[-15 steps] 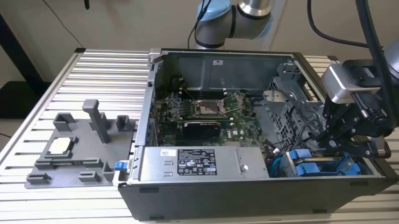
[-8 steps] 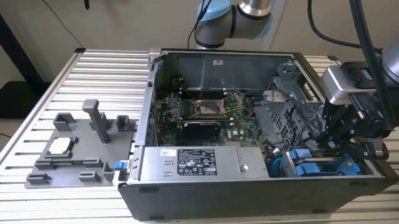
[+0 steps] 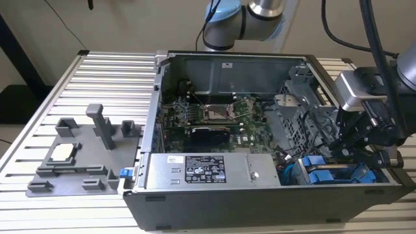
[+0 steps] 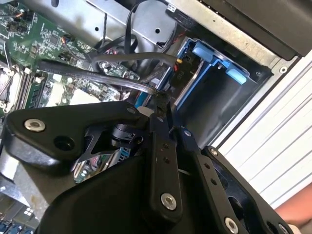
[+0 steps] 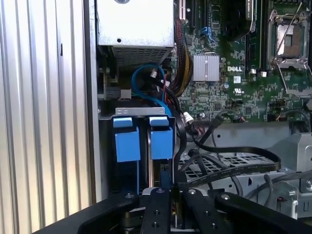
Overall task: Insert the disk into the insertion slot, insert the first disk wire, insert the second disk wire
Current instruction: 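Insert the second disk wire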
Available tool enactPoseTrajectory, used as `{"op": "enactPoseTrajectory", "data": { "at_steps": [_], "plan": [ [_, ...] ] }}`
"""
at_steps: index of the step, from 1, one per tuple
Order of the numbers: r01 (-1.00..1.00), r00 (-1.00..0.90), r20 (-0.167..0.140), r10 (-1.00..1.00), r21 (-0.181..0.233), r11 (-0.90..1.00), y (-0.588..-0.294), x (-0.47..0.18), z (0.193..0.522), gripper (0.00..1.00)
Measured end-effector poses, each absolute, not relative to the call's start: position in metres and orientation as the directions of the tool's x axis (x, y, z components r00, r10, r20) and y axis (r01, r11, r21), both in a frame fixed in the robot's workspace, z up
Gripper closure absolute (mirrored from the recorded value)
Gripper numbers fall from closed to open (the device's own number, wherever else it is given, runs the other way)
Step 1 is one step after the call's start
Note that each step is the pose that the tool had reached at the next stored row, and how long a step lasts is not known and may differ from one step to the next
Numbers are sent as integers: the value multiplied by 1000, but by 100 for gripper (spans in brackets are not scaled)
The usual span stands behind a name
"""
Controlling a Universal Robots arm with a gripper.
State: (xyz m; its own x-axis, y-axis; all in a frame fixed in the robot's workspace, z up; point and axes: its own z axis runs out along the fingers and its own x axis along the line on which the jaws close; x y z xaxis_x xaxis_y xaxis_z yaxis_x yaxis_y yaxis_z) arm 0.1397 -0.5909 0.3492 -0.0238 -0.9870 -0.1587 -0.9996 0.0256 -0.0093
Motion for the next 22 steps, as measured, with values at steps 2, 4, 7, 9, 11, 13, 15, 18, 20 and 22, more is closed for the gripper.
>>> {"op": "enactPoseTrajectory", "data": {
  "at_steps": [2, 4, 7, 9, 11, 13, 15, 18, 20, 22],
  "plan": [
    [-1000, -24, -159, -987, -9, 26, -591, 140, 348, 84],
    [-1000, -25, -159, -987, -9, 27, -591, 140, 347, 84],
    [-1000, -26, -159, -987, -9, 28, -591, 140, 345, 84],
    [-1000, -26, -159, -987, -9, 28, -591, 140, 343, 84],
    [-1000, -26, -159, -987, -9, 28, -591, 141, 342, 84],
    [-1000, -26, -159, -987, -9, 28, -591, 141, 342, 84],
    [-1000, -27, -159, -987, -9, 28, -591, 141, 341, 84],
    [-1000, -27, -159, -987, -9, 28, -591, 141, 339, 84],
    [-1000, -27, -159, -987, -9, 28, -591, 141, 338, 84],
    [-1000, -27, -159, -987, -9, 29, -591, 141, 337, 84]
  ]
}}
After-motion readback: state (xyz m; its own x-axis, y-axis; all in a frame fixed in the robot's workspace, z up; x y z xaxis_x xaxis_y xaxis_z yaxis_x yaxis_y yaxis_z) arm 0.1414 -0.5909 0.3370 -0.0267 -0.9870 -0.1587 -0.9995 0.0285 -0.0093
